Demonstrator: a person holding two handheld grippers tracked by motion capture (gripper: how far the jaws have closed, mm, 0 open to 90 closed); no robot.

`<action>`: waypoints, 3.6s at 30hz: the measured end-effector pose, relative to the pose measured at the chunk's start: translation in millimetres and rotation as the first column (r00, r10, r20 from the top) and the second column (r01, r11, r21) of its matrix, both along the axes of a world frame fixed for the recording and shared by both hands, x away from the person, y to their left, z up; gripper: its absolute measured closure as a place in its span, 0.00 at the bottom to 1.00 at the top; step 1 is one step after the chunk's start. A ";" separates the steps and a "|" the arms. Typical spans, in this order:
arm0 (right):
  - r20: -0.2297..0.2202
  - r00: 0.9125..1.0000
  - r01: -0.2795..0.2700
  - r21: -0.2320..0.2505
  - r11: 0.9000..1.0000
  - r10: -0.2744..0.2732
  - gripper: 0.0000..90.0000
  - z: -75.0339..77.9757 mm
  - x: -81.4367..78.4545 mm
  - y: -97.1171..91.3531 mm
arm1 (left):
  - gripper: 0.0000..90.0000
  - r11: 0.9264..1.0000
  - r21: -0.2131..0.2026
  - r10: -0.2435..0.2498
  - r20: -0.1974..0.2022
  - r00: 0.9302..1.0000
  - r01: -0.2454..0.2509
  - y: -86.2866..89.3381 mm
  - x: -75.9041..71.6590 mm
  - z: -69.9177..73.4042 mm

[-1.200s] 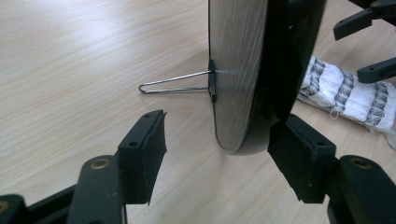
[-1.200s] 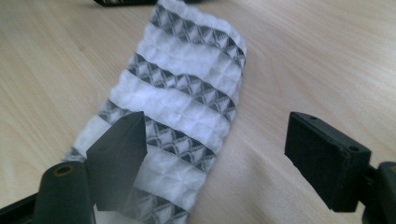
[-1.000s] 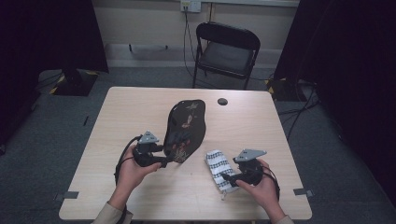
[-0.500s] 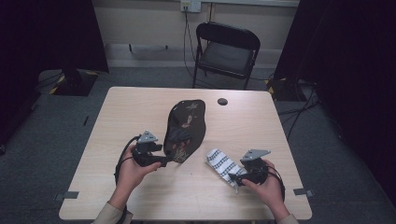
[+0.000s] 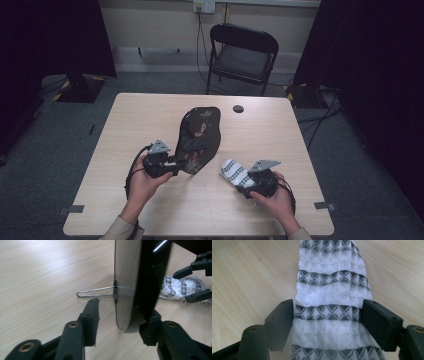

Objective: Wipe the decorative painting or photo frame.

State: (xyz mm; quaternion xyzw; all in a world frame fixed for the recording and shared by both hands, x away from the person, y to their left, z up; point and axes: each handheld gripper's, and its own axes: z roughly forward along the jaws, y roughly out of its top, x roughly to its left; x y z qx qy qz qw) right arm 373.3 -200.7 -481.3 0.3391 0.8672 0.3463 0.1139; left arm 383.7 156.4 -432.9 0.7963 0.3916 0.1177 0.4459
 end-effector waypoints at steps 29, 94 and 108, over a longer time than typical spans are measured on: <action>0.069 0.996 0.065 -0.131 0.989 -0.057 0.80 1.8 3.0 2.1 | 0.87 1.000 0.007 -0.024 -0.038 0.999 0.025 -4.4 -4.1 1.9; 0.073 0.992 0.103 -0.024 0.994 -0.101 0.86 92.5 37.0 12.0 | 0.87 0.999 0.018 -0.045 -0.042 0.998 0.046 -5.6 -5.5 2.8; 0.139 0.980 0.141 0.038 0.989 -0.145 0.86 129.3 54.3 20.1 | 0.87 0.998 0.030 -0.048 -0.056 0.997 0.050 -6.7 -3.0 5.2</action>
